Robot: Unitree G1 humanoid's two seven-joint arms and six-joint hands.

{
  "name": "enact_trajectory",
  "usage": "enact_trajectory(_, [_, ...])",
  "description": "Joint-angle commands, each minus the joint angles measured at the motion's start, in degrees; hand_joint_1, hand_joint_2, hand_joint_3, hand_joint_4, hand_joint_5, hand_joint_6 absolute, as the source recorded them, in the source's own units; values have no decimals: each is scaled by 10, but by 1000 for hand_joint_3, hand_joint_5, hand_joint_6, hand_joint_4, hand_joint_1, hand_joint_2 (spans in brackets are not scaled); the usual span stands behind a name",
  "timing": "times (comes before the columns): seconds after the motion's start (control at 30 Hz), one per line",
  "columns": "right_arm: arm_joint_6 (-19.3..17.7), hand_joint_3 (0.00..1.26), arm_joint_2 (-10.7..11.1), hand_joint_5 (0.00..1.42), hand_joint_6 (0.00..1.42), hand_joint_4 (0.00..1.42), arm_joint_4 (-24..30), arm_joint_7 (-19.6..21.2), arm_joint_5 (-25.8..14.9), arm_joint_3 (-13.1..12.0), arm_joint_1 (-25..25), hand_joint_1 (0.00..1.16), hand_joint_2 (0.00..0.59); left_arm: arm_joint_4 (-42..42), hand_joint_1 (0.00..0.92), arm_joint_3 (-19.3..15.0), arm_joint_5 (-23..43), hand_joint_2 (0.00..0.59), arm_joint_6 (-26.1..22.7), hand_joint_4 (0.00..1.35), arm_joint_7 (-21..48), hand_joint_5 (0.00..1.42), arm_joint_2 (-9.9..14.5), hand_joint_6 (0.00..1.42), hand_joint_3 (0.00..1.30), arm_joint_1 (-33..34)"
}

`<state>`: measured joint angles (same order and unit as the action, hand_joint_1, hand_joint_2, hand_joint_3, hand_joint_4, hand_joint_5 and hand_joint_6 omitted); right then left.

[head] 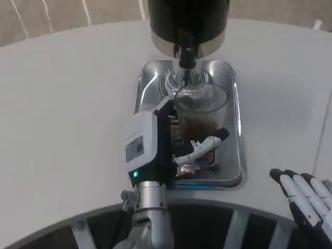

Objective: Grasp the cup under the faucet to collect the drink, then remove the cup.

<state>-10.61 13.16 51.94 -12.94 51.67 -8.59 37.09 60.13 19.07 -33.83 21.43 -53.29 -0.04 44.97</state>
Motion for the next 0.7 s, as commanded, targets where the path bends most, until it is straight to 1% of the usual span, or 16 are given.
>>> enact_trajectory(0.03, [3, 0, 3, 0, 0, 0, -1, -9, -11, -4, -2, 728, 320, -9, 714, -4, 2, 59, 3, 1221, -18, 1393, 2, 1424, 1098, -21])
enact_trajectory(0.17, [3, 0, 4, 0, 0, 0, -2, -11, -14, -4, -4, 724, 320, -21, 714, -6, 1, 58, 4, 1232, -23, 1393, 6, 1424, 1102, -28])
enact_trajectory(0.5, [-1, 0, 11, 0, 0, 0, -18, -9, -21, 3, -20, 718, 323, -104, 714, -22, 0, 57, 7, 1236, -20, 1393, 33, 1424, 1117, -80])
enact_trajectory(0.7, [-3, 0, 13, 0, 0, 0, -20, -8, -22, 5, -28, 720, 329, -133, 714, -23, -14, 57, -6, 1250, -23, 1380, 41, 1424, 1122, -103])
